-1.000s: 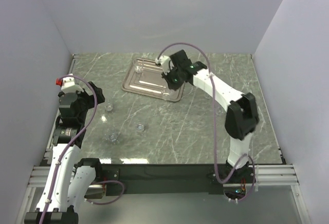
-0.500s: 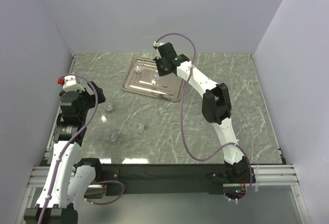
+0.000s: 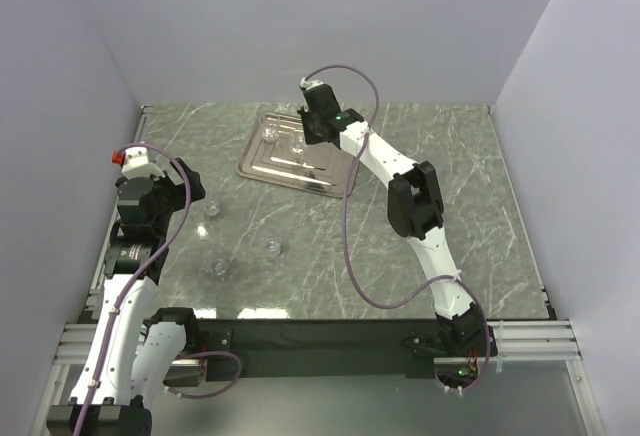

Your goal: Place the glasses into the tray

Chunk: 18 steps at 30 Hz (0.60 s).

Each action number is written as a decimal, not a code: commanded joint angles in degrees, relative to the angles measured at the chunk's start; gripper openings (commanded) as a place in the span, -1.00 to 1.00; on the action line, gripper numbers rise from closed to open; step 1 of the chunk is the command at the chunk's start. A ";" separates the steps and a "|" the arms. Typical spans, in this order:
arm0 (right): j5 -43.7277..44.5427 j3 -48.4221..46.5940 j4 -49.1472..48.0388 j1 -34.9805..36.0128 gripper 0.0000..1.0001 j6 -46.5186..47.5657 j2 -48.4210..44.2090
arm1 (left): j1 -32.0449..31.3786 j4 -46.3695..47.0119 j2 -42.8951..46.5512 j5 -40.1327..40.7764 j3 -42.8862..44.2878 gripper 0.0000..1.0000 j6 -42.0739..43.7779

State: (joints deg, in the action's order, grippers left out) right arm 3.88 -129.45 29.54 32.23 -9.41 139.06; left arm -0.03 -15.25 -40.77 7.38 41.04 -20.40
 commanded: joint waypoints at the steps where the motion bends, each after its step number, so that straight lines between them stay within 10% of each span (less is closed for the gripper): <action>1: 1.74 -2.04 -2.56 -0.23 -0.77 -0.52 0.86 | -0.06 2.24 0.17 -0.26 0.18 0.94 0.80; 6: 1.66 -1.86 -2.56 -0.24 -0.71 -0.44 1.47 | -0.06 2.24 0.17 -0.17 0.10 0.94 0.89; 13: 0.43 -0.81 -2.73 -0.24 0.10 1.58 -0.54 | -0.06 2.24 -0.36 -0.26 0.10 0.94 0.80; 18: 0.08 1.74 -2.56 -0.41 0.28 4.74 -6.43 | -0.06 2.24 -0.62 -0.34 0.01 0.95 0.54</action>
State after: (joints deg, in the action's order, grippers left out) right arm 4.03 -128.44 29.17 32.21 -7.18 140.09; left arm -0.03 -15.25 -41.47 7.38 41.04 -20.40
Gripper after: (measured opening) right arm 0.631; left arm 0.973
